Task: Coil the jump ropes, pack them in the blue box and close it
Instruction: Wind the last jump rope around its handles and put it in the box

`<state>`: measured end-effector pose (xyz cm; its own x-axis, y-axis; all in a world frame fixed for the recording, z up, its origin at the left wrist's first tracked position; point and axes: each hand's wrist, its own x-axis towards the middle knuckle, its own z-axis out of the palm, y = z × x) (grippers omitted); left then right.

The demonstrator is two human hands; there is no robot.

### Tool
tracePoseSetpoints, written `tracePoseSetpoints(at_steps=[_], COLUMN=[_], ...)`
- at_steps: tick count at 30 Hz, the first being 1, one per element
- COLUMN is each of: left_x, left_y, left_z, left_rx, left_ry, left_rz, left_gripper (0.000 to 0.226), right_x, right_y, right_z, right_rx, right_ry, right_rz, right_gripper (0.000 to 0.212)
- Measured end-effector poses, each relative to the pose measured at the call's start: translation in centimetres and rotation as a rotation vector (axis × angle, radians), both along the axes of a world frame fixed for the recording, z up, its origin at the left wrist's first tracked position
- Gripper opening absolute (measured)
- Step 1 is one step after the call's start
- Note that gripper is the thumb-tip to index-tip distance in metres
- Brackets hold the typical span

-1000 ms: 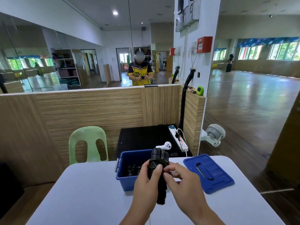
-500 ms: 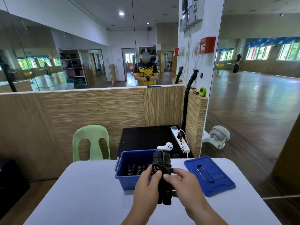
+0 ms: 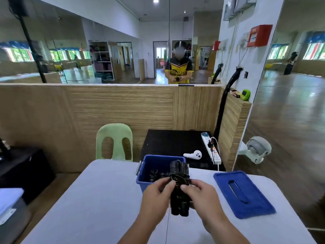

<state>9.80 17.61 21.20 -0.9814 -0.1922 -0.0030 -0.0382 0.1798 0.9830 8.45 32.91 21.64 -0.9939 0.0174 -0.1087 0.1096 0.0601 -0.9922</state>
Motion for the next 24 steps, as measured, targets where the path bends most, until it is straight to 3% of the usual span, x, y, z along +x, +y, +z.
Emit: tracePoseSetpoints(at_steps=[4,15,24], left_x=[-3.0,-13.4,-17.6], left_y=[-3.4,-14.6,-17.3], left_z=[-1.4,-8.6,-14.4], left_rx=[-0.005,-0.306,-0.288], left_ry=[-0.021,-0.139,-0.320], left_rz=[0.052,0.110,0.160], left_gripper=[0.015,0.012,0.024], right_x=[-2.6,-10.7,-15.3], right_y=[-1.9,-7.7,-8.9], right_z=[-1.1,-5.5,-8.4], right_rx=[0.025,0.059,0.107], right_ry=[-0.021,-0.155,-0.261], right_rz=[-0.005,-0.120,-0.245], right_gripper=[0.012,0.008,0.008])
